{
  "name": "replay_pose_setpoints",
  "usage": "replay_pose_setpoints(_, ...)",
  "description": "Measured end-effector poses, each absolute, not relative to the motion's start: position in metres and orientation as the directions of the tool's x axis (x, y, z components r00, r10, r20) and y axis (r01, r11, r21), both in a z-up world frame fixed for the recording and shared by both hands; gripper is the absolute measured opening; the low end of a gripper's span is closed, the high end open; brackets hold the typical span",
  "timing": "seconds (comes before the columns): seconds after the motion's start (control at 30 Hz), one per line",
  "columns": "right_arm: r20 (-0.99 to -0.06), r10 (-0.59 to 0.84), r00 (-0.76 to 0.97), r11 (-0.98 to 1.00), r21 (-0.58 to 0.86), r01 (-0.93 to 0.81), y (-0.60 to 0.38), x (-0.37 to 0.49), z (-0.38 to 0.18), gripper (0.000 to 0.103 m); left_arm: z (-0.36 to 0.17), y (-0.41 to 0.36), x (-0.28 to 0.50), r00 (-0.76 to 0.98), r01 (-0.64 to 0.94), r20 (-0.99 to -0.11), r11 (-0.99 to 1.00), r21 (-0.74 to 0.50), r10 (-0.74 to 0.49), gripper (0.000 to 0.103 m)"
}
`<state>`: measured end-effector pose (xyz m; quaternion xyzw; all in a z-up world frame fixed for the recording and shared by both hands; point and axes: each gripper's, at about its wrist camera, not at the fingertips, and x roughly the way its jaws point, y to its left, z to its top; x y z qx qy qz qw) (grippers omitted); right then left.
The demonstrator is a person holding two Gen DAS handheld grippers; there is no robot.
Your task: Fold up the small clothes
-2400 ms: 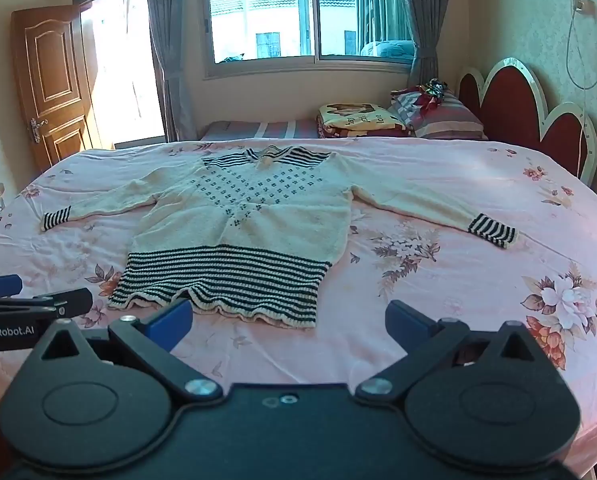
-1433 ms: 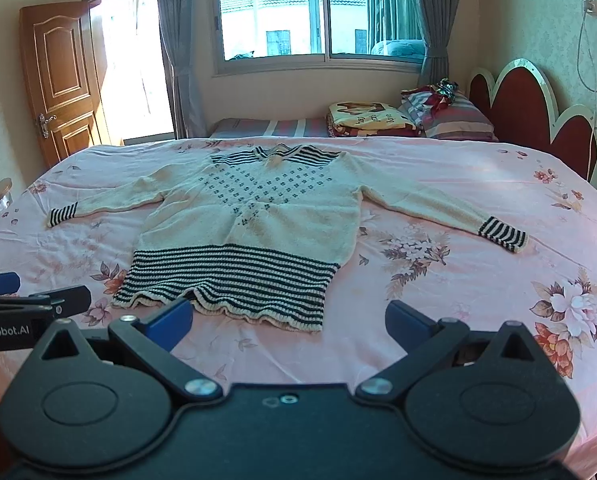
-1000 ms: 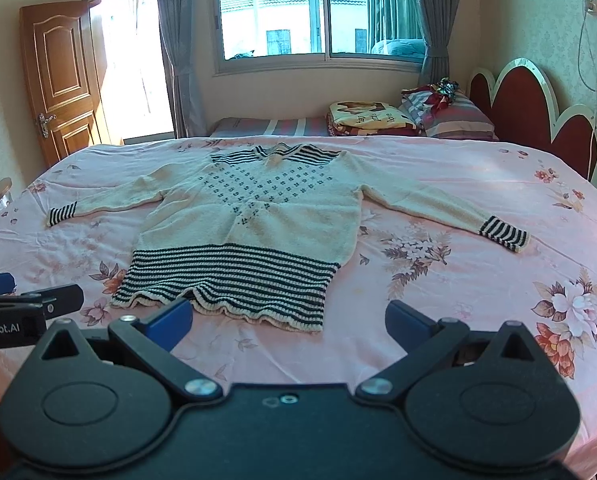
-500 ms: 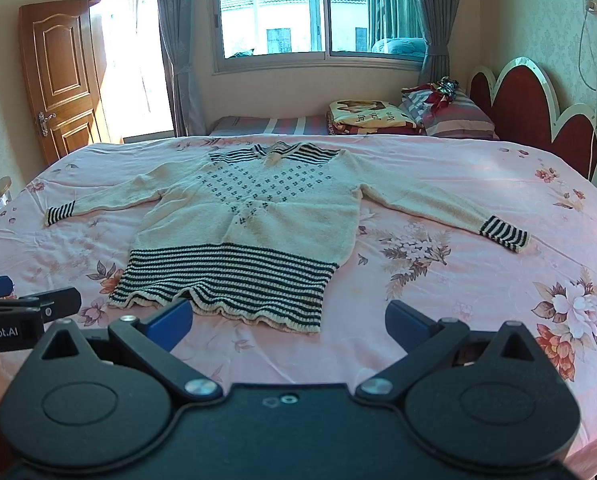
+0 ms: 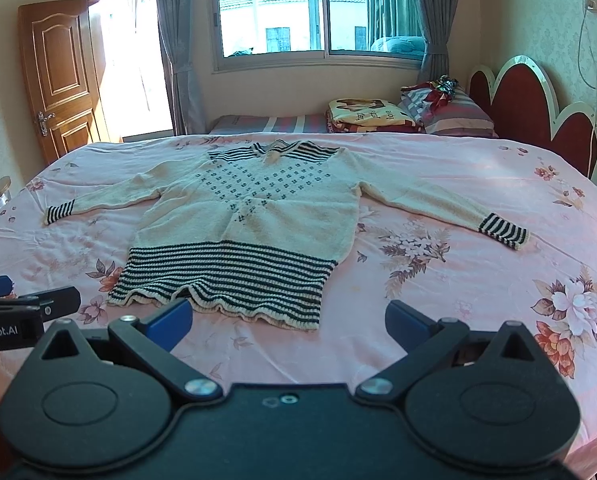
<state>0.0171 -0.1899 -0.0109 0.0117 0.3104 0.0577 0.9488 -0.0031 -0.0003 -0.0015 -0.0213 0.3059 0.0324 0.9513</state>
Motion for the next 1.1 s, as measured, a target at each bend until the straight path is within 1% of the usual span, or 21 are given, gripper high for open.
replay_pose_setpoints(0.73, -0.592, 0.113, 0.798, 0.993, 0.050, -0.104, -0.184, 0.019, -0.012, 0.102, -0.001, 0.004, -0.003, 0.804, -0.085, -0.592, 0.996, -0.019, 0.058, 0.103)
replay_pose_setpoints(0.83, -0.594, 0.134, 0.793, 0.990, 0.105, -0.089, -0.188, 0.022, -0.014, 0.102, -0.002, 0.010, -0.001, 0.793, -0.094, -0.609, 0.992, -0.078, 0.027, 0.103)
replay_pose_setpoints(0.93, -0.586, 0.170, 0.792, 0.977, 0.203, -0.060, -0.199, 0.028, -0.020, 0.102, -0.008, 0.020, 0.002, 0.784, -0.137, -0.619, 0.984, -0.113, 0.038, 0.103)
replay_pose_setpoints(1.0, -0.582, 0.178, 0.794, 0.966, 0.258, -0.027, -0.207, 0.033, -0.024, 0.102, -0.017, 0.029, 0.010, 0.764, -0.169, -0.644, 0.976, -0.136, 0.043, 0.103)
replay_pose_setpoints(1.07, -0.580, 0.181, 0.794, 0.952, 0.305, 0.005, -0.214, 0.039, -0.028, 0.101, -0.027, 0.032, 0.025, 0.731, -0.188, -0.679, 0.977, -0.098, 0.073, 0.103)
replay_pose_setpoints(1.1, -0.581, 0.183, 0.793, 0.947, 0.322, 0.017, -0.218, 0.044, -0.029, 0.101, -0.031, 0.033, 0.032, 0.728, -0.176, -0.682, 0.981, -0.078, 0.076, 0.103)
